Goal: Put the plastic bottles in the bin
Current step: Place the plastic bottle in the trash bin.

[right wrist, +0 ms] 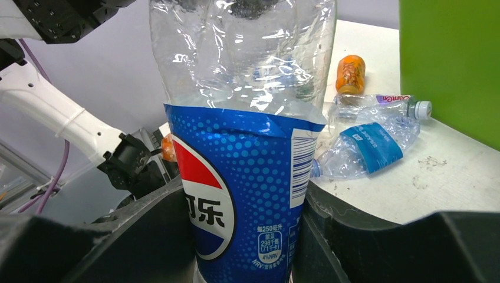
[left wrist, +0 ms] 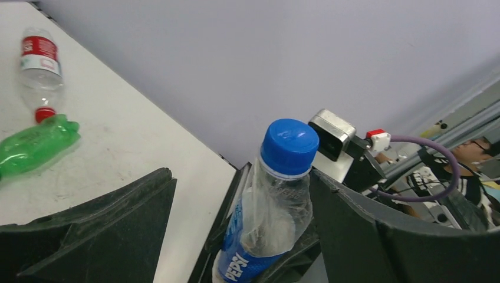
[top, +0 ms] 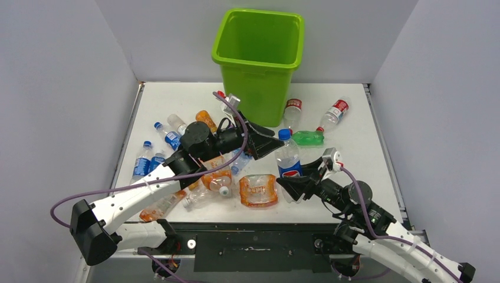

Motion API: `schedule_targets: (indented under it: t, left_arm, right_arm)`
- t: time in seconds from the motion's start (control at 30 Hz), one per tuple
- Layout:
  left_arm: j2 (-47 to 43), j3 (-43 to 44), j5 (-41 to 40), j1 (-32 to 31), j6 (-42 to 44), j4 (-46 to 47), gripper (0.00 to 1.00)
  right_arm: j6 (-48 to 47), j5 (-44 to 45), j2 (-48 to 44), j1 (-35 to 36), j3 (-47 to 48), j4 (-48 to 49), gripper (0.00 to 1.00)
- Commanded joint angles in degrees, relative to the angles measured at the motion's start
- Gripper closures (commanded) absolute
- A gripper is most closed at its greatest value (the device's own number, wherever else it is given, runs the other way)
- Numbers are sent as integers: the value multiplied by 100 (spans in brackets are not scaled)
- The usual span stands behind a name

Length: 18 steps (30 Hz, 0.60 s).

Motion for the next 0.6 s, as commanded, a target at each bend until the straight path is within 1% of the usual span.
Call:
schedule_targets:
  t: [0.0, 0.17, 0.2, 0.27, 0.33, 0.4, 0.47, 0.57]
  left_arm:
    - [-4, 333, 652, 5, -427, 743, 18]
    - [10, 343, 656, -33, -320, 925, 15]
    - [14, 365, 614, -63, -215, 835, 15]
    - [54, 474, 497, -147, 33, 566, 19]
    - [124, 603, 408, -230, 219, 323, 24]
    - [212, 648, 424, -268, 252, 324, 35]
    - [287, 698, 400, -284, 284, 321, 41]
    - [380, 775, 376, -289, 365, 282, 61]
  right_arm:
    - [-19, -164, 127, 15, 24, 496, 62]
    - [29, -161, 102, 19, -63, 565, 63]
    - [36, -169, 104, 17, -63, 580, 63]
    - [50, -209, 144, 16, -56, 591, 63]
    - [53, -251, 200, 13, -53, 614, 63]
    - [58, -275, 232, 19, -60, 649, 63]
    - [58, -296, 257, 18, -72, 686, 63]
    - [53, -332, 314, 17, -49, 707, 64]
